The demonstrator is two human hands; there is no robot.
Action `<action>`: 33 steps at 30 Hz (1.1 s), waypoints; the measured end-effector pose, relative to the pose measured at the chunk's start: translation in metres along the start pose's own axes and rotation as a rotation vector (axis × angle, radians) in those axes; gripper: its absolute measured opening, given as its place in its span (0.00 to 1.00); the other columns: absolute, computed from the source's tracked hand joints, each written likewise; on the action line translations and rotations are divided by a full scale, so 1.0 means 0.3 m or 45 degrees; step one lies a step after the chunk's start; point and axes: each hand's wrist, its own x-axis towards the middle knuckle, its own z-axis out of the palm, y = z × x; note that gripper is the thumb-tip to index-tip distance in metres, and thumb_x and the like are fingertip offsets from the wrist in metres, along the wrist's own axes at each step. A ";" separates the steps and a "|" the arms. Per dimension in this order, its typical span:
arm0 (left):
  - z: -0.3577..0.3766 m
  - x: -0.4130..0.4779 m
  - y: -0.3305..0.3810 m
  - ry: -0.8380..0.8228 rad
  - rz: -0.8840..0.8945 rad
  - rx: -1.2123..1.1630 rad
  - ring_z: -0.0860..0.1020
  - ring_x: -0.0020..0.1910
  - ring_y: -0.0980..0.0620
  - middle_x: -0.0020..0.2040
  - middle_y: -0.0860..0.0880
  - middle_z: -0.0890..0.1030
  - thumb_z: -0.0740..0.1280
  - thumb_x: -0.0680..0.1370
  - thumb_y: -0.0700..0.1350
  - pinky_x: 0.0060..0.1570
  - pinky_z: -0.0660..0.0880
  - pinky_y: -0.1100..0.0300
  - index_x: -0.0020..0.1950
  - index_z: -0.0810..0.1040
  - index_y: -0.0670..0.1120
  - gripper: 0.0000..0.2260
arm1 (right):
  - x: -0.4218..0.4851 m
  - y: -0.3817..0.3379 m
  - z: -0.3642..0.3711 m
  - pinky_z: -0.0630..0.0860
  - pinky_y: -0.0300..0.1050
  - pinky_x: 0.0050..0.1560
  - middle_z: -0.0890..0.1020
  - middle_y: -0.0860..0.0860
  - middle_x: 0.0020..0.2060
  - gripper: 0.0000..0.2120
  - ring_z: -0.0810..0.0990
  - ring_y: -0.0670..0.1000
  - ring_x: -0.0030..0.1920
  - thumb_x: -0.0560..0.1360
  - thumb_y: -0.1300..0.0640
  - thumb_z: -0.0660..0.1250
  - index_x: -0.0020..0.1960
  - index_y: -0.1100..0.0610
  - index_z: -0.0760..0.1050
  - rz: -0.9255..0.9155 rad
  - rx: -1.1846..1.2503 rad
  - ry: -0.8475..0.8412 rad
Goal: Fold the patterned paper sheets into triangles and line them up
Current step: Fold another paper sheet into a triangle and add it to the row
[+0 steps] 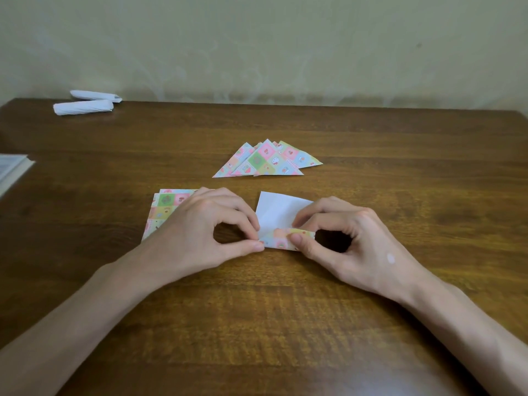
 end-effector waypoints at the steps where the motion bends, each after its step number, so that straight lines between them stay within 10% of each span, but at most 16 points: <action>1: 0.004 0.000 0.003 0.002 -0.039 -0.027 0.79 0.58 0.58 0.50 0.63 0.83 0.74 0.72 0.62 0.62 0.71 0.53 0.42 0.86 0.59 0.08 | 0.001 0.002 0.002 0.75 0.42 0.55 0.82 0.41 0.49 0.10 0.81 0.47 0.55 0.79 0.47 0.72 0.42 0.50 0.83 0.015 0.000 0.018; 11: 0.008 0.005 0.011 0.011 -0.148 -0.057 0.77 0.56 0.57 0.50 0.61 0.80 0.71 0.77 0.58 0.64 0.64 0.61 0.41 0.83 0.59 0.07 | 0.024 0.022 0.031 0.72 0.50 0.57 0.76 0.40 0.47 0.11 0.74 0.48 0.55 0.75 0.39 0.68 0.42 0.46 0.77 0.167 -0.078 -0.015; 33: 0.027 0.007 0.040 0.035 -0.217 0.062 0.75 0.58 0.57 0.52 0.62 0.75 0.71 0.73 0.60 0.63 0.66 0.56 0.39 0.80 0.59 0.07 | 0.031 0.010 0.034 0.63 0.28 0.52 0.77 0.41 0.45 0.09 0.74 0.44 0.53 0.72 0.40 0.72 0.42 0.44 0.76 0.243 -0.099 0.003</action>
